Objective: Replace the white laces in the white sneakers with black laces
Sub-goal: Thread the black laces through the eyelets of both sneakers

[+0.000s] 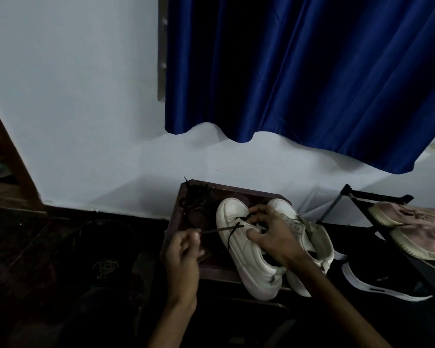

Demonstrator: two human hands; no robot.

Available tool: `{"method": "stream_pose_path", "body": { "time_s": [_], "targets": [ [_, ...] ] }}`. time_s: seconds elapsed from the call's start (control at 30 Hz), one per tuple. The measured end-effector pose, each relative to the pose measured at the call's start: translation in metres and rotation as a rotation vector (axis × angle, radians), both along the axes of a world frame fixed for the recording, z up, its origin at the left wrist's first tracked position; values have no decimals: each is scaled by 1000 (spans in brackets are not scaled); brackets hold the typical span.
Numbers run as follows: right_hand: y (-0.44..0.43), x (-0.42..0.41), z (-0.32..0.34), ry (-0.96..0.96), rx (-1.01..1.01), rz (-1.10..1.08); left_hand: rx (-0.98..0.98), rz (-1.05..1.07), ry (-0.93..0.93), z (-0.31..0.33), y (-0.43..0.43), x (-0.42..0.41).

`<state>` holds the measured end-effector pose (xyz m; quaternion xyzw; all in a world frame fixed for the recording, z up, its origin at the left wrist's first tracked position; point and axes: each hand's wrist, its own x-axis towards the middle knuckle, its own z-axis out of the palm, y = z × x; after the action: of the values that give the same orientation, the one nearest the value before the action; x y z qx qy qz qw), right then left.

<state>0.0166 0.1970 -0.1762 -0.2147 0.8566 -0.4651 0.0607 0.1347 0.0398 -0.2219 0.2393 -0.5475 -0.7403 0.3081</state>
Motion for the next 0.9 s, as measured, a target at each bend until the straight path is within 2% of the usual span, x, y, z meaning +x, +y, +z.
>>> {"method": "stream_pose_path", "body": {
  "time_s": [0.13,0.2,0.23,0.27,0.3,0.33,0.37,0.43,0.53,0.67,0.77,0.83,0.9],
  "targets": [
    [0,-1,0,12,14,-4,606,-121,394,28,-11,13],
    [-1,0,0,26,27,-2,699,-142,381,35,-14,9],
    [-1,0,1,40,38,-4,570,-124,286,34,-13,5],
    [-2,0,2,48,47,-8,294,-110,167,32,-10,1],
    [-2,1,2,50,49,-9,-73,-91,51,28,-5,-4],
    [-1,1,2,54,51,-7,-412,-99,-22,25,1,-9],
    [-1,1,2,62,58,-3,-660,-151,-67,23,8,-15],
    [0,0,2,78,77,10,-903,-237,-173,23,18,-26],
    [-1,1,2,70,77,9,-1040,-211,-281,15,18,-40],
    [-1,-2,-1,42,63,-19,-1045,-166,-169,13,9,-32],
    [-1,-3,-3,26,55,-31,-938,-136,-50,17,3,-14],
    [-1,-3,-3,35,70,-30,-728,-94,28,20,1,0],
    [-1,-3,-2,46,85,-30,-338,-25,83,25,0,8]
  ]
}}
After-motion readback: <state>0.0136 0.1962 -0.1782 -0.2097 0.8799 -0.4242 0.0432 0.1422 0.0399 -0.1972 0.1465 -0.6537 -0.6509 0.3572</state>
